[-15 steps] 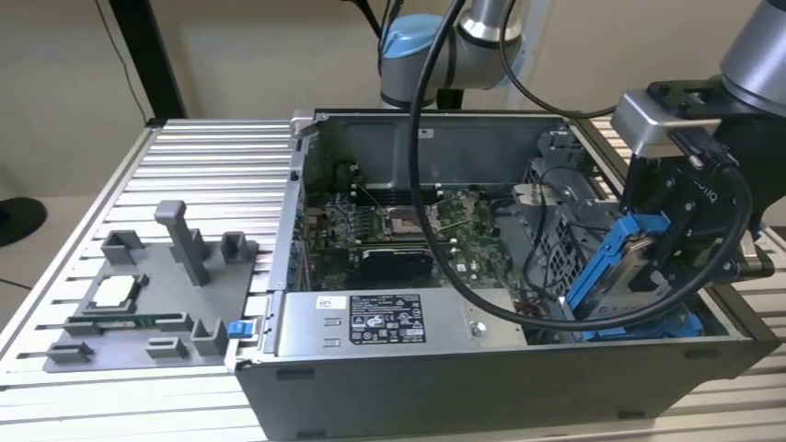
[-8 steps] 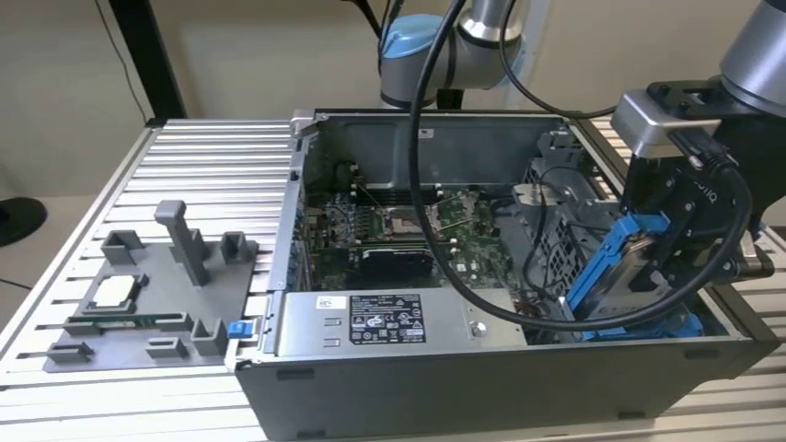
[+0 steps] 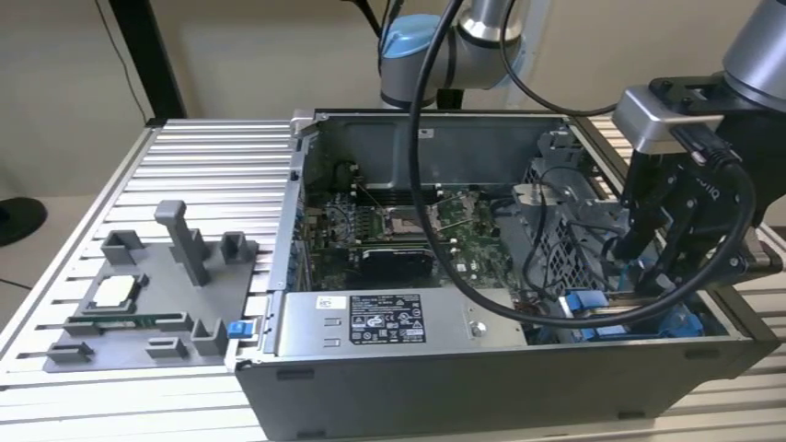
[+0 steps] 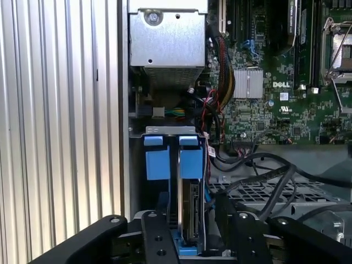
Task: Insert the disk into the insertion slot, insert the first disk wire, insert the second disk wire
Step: 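Insert the disk into the insertion slot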
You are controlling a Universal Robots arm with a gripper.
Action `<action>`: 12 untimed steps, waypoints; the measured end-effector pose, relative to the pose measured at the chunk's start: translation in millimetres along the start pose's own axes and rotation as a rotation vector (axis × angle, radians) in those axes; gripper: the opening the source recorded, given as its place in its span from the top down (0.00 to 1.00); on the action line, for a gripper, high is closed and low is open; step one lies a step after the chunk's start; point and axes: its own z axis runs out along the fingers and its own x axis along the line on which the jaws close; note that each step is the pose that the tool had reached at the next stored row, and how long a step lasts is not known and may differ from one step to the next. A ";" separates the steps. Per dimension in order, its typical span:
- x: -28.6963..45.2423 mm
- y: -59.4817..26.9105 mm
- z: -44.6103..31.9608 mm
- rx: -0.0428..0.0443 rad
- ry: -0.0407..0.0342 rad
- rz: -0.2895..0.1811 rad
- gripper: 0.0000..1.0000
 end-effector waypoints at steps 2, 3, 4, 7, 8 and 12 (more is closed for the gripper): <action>0.0 0.0 -2.0 0.0000 -0.0002 0.000 0.00; -0.1 0.1 -3.0 0.0000 -0.0001 0.000 0.00; -0.2 0.1 -4.3 0.0000 0.0001 0.000 0.00; -0.3 0.1 -7.6 0.0000 0.0000 0.000 0.00; -0.5 0.1 -8.7 0.0000 -0.0001 0.000 0.00; -1.0 0.2 -11.9 0.0000 0.0000 0.000 0.00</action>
